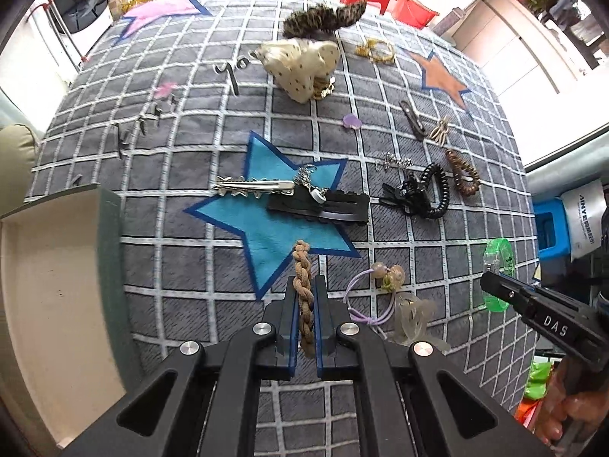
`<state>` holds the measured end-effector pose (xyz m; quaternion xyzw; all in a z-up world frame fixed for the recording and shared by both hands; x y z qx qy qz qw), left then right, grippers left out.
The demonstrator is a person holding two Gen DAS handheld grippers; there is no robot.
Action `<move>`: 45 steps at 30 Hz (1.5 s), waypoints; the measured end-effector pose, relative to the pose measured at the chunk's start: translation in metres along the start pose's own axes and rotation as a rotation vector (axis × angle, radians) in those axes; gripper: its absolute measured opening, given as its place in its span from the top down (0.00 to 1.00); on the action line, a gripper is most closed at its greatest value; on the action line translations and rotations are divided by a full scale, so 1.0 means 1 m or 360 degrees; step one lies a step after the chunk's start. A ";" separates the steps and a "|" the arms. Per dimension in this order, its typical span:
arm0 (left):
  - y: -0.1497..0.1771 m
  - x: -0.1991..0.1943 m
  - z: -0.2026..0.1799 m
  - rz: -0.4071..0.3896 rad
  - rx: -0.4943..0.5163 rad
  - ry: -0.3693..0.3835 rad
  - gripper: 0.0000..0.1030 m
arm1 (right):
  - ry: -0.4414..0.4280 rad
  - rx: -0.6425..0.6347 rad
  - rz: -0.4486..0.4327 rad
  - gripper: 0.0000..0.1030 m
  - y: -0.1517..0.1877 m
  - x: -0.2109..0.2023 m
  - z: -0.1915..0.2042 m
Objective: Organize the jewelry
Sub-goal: 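Carry both items to the white box and release them inside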
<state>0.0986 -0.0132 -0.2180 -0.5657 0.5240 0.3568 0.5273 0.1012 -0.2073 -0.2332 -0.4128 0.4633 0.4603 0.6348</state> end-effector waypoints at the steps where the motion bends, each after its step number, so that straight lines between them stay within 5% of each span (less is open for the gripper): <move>1: 0.003 -0.008 0.005 -0.0014 -0.0004 0.0003 0.92 | -0.0012 -0.0004 -0.0008 0.90 0.002 -0.004 0.004; 13: 0.030 -0.076 0.069 -0.0187 -0.0131 -0.0067 0.92 | -0.0128 -0.0234 -0.0066 0.90 0.025 -0.036 0.088; 22: 0.067 -0.095 0.169 -0.0224 -0.0412 -0.0209 0.92 | -0.0289 -0.0600 0.0028 0.90 0.056 -0.021 0.226; 29: 0.088 -0.074 0.236 -0.0176 -0.0572 -0.0275 0.92 | -0.0418 -0.0841 0.0174 0.90 0.091 0.013 0.334; 37: 0.085 -0.034 0.271 -0.0107 -0.0608 -0.0304 0.92 | -0.0346 -0.0857 0.0316 0.88 0.103 0.081 0.371; 45: 0.081 -0.027 0.276 -0.0116 -0.0558 -0.0374 0.92 | -0.0312 -0.0873 0.0364 0.90 0.102 0.103 0.381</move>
Point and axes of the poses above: each gripper's, at about its wrist camera, not at the fingertips, and x roughly the way its jaws point, z to its left, y to its underside, the point moved 8 cm from there along x, roughly the way its jaws point, and after that the axes turned 8 degrees about x, right-handed, at the moved point
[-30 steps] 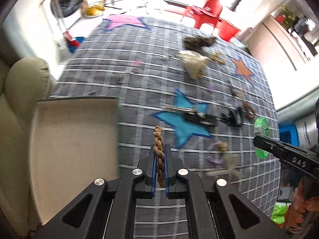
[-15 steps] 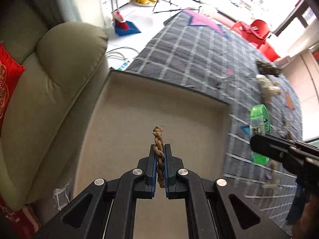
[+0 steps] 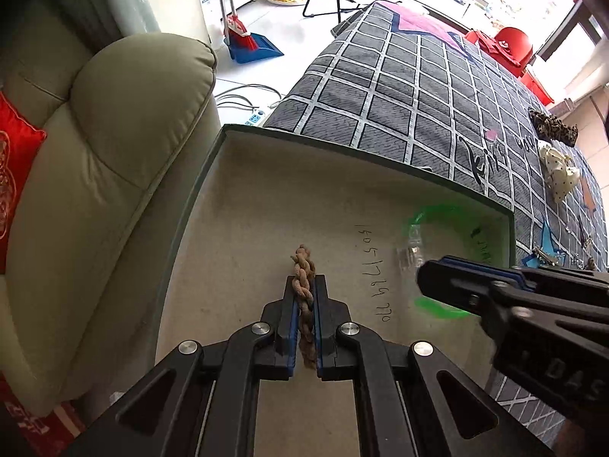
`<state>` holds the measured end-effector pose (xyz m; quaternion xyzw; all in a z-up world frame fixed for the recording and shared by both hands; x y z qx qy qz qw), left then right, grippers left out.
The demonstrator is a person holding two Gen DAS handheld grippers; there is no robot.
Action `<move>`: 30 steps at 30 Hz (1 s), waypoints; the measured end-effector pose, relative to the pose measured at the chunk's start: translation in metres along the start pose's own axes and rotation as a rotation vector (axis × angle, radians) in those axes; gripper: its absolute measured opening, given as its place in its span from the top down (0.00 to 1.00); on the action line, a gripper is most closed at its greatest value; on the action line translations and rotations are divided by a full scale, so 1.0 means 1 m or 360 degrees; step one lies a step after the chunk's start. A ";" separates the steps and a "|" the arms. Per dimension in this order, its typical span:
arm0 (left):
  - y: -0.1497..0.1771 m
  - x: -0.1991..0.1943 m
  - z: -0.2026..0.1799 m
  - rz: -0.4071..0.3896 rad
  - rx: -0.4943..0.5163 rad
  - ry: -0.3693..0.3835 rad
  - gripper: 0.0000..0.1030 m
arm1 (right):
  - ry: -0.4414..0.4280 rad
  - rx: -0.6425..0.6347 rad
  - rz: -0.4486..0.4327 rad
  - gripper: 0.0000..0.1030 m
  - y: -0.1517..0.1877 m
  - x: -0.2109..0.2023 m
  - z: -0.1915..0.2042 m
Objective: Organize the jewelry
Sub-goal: 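Carry both items to the white box and release them inside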
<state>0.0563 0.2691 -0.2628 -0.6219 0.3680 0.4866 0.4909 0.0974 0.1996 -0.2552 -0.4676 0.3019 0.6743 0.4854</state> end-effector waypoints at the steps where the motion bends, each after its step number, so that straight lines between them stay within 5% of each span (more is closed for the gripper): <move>1: 0.001 0.000 0.000 0.0001 -0.0001 -0.0004 0.92 | 0.0004 -0.0002 0.0006 0.90 0.001 0.001 0.000; 7: 0.005 -0.002 0.004 0.0030 -0.0032 -0.0023 0.92 | -0.0015 0.0019 0.0033 0.90 -0.001 0.008 0.001; 16: 0.014 -0.005 -0.001 0.0052 0.0004 -0.0090 0.92 | -0.0059 0.0006 -0.0048 0.89 0.009 -0.037 -0.006; 21: 0.022 0.000 -0.003 0.0129 -0.0023 -0.0072 0.90 | -0.0048 0.0093 -0.0125 0.77 0.023 -0.065 -0.027; 22: 0.023 0.000 -0.003 0.0126 -0.0024 -0.0092 0.65 | -0.0037 0.0106 -0.0135 0.76 0.027 -0.070 -0.032; 23: 0.023 -0.002 -0.003 0.0122 -0.0019 -0.0116 0.13 | -0.0024 0.0121 -0.0146 0.74 0.031 -0.076 -0.038; 24: 0.023 -0.004 -0.002 0.0102 -0.0019 -0.0147 0.00 | -0.0014 0.0129 -0.0152 0.73 0.035 -0.079 -0.042; 30: 0.016 -0.022 -0.008 0.0039 0.0043 -0.0214 0.00 | 0.0048 0.0224 -0.0172 0.70 0.063 -0.097 -0.078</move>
Point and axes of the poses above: each gripper's, at about its wrist camera, not at the fingertips, and x roughly the way its jaws point, z to its left, y to its underside, the point moved 8 cm from there along x, roughly the way its jaws point, and after that the axes turned 8 degrees about x, right-handed, at the moved point
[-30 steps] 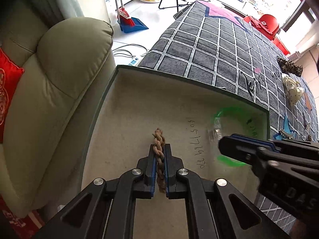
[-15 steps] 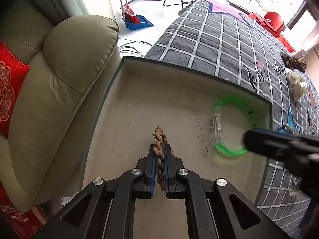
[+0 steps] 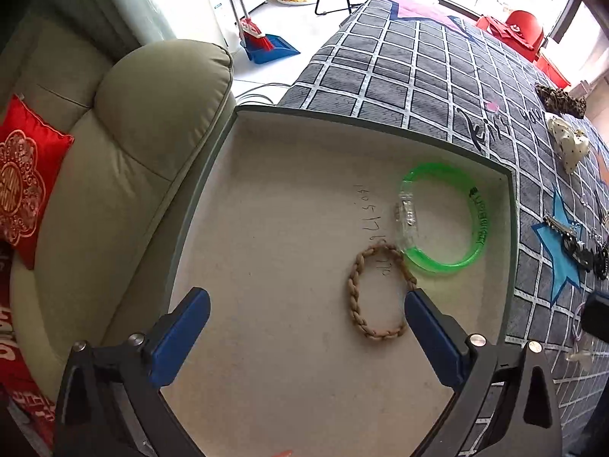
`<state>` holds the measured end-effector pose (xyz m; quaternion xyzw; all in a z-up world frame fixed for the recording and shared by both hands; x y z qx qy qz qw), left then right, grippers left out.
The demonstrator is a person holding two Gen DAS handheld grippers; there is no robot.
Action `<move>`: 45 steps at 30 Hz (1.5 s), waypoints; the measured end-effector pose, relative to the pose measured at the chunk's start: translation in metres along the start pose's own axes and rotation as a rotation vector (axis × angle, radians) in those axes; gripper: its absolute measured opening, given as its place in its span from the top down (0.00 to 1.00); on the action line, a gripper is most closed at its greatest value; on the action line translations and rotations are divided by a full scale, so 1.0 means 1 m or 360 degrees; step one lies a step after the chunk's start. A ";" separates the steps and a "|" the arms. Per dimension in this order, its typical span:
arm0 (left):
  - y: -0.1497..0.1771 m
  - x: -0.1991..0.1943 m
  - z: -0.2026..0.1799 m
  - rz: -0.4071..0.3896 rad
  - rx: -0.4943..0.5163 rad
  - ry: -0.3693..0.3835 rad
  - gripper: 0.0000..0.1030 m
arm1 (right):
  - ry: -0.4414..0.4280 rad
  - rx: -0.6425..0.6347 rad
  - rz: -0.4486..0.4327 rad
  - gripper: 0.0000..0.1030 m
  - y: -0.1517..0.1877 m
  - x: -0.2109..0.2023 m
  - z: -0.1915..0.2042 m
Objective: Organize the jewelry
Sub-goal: 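Carry both items to the white box and release them inside, then move both tools back over the jewelry on the table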
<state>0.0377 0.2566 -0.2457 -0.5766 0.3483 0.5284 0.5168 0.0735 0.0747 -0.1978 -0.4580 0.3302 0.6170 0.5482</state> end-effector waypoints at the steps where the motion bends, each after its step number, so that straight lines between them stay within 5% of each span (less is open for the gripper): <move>1: -0.001 -0.003 0.000 -0.0003 -0.0001 -0.0006 0.00 | 0.0015 0.0026 -0.0004 0.70 0.004 -0.003 -0.008; 7: -0.003 -0.026 0.001 -0.0062 -0.0033 -0.0128 0.00 | 0.0108 0.0148 -0.0033 0.55 0.029 -0.021 -0.054; 11: 0.009 -0.033 0.003 -0.0040 -0.0075 -0.0088 0.00 | 0.0174 0.0228 -0.0048 0.46 0.051 -0.035 -0.084; 17: 0.016 -0.044 -0.024 -0.0014 0.0072 -0.0041 0.00 | 0.0232 0.0382 -0.0056 0.38 0.077 -0.052 -0.129; 34: 0.015 -0.069 -0.146 0.0035 0.0383 0.0103 0.00 | 0.0254 0.0645 -0.0123 0.36 0.099 -0.080 -0.202; 45: -0.004 -0.048 -0.180 0.0152 0.0201 0.0240 0.00 | 0.0275 0.0737 -0.0167 0.36 0.074 -0.083 -0.239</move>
Point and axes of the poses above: each gripper's, at about its wrist camera, not at the fingertips, and x roughly the way its jaws point, z to its left, y to its underside, the point moved 8 cm from there along x, roughly the way its jaws point, and after that the axes turned 8 degrees about x, right-handed, at the moved point
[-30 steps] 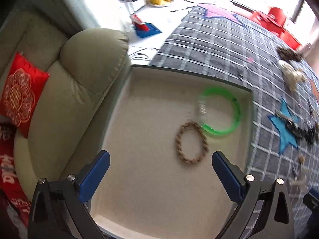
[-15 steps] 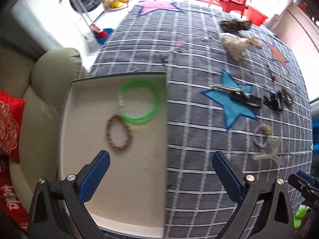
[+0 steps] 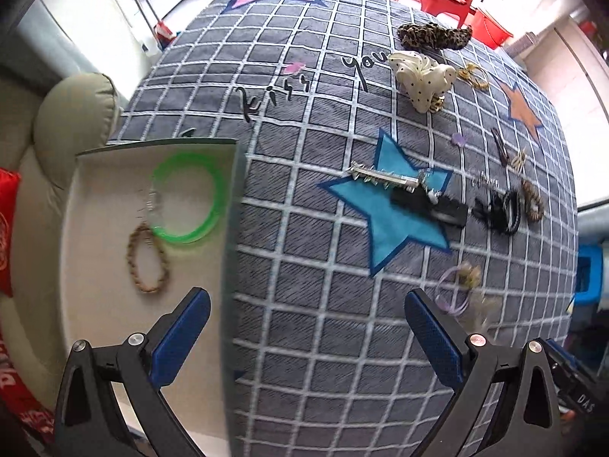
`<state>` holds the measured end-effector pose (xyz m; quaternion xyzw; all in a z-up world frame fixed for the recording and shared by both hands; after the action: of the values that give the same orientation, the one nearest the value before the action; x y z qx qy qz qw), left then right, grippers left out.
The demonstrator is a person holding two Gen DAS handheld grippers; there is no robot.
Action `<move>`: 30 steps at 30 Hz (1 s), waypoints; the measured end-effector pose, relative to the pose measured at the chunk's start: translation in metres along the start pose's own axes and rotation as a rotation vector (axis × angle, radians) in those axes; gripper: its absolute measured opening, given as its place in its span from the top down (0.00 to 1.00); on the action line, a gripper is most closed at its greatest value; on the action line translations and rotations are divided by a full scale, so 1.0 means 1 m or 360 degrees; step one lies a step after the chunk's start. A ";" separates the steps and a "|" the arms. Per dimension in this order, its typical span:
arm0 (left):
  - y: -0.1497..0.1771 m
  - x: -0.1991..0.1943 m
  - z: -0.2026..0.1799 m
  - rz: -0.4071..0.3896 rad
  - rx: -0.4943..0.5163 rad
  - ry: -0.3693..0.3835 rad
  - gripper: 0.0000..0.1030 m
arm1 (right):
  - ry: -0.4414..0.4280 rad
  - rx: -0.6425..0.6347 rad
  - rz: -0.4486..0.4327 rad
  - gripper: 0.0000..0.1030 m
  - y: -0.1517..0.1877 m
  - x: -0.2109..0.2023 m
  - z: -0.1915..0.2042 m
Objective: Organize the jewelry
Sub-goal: 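Move both tools back over the jewelry on the table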
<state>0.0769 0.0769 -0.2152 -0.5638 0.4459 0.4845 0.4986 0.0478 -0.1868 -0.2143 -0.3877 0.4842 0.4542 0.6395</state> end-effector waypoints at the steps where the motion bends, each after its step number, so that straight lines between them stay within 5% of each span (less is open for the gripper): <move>1: -0.004 0.003 -0.002 0.0009 -0.0021 0.0015 0.00 | 0.0003 -0.0003 -0.0008 0.36 -0.006 0.001 -0.001; 18: -0.065 0.076 -0.009 0.0138 -0.0344 0.0209 0.00 | 0.0003 0.0039 -0.0040 0.36 -0.084 0.040 0.005; 30: -0.088 0.084 -0.015 0.0097 -0.0362 0.0069 0.05 | 0.0052 0.0148 -0.0083 0.36 -0.111 0.069 0.009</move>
<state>0.1760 0.0699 -0.2863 -0.6132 0.4157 0.5345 0.4067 0.1645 -0.1957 -0.2726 -0.3772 0.5050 0.4080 0.6605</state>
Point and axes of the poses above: each gripper's, at about its wrist camera, not at the fingertips, and x roughly the way its jaws point, z to its left, y to its underside, the point moved 8 cm from there along x, roughly the way its jaws point, and after that the axes turned 8 degrees about x, right-handed, at the moved point
